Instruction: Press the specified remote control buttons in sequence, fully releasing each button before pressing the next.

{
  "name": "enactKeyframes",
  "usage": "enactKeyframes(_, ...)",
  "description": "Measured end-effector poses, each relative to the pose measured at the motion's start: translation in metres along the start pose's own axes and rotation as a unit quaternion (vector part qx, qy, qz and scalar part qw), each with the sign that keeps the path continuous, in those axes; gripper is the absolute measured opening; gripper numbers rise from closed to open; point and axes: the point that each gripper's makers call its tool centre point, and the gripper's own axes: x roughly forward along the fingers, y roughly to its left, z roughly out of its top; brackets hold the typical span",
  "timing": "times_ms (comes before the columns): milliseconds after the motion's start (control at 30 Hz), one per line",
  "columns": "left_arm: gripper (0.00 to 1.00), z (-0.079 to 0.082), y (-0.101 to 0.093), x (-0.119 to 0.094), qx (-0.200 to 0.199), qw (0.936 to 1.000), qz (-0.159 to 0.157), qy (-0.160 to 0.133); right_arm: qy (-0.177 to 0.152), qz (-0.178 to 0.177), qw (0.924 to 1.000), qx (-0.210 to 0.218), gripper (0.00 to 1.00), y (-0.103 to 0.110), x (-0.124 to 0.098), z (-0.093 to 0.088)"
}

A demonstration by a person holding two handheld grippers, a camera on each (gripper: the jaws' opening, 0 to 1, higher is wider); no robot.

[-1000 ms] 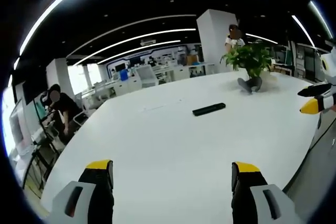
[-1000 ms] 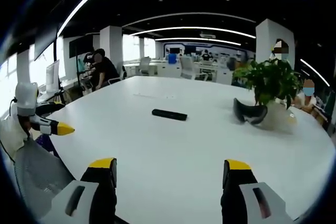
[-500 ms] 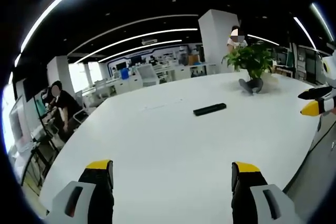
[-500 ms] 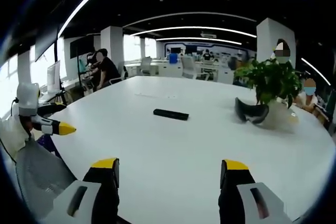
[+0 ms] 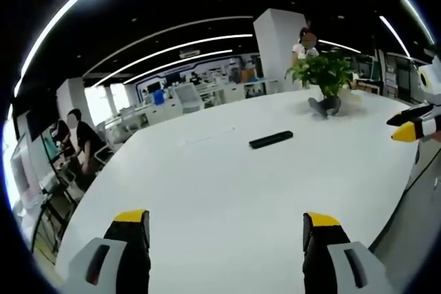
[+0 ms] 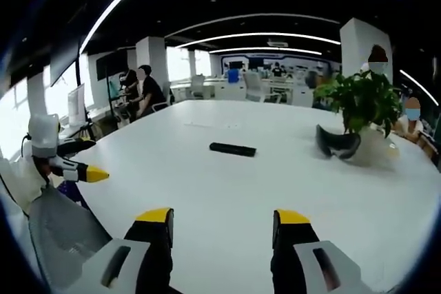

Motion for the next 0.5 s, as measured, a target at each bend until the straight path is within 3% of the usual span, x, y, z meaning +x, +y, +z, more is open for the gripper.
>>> enactKeyframes(300, 0.94, 0.009, 0.010, 0.004, -0.023, 0.9997, 0.002, -0.007, 0.017, 0.023, 0.9996, 0.002, 0.27, 0.009, 0.000, -0.006)
enactKeyframes(500, 0.94, 0.018, 0.006, 0.011, 0.006, 0.9999, -0.012, -0.005, 0.027, 0.030, 0.9992, 0.005, 0.17, 0.012, 0.000, -0.008)
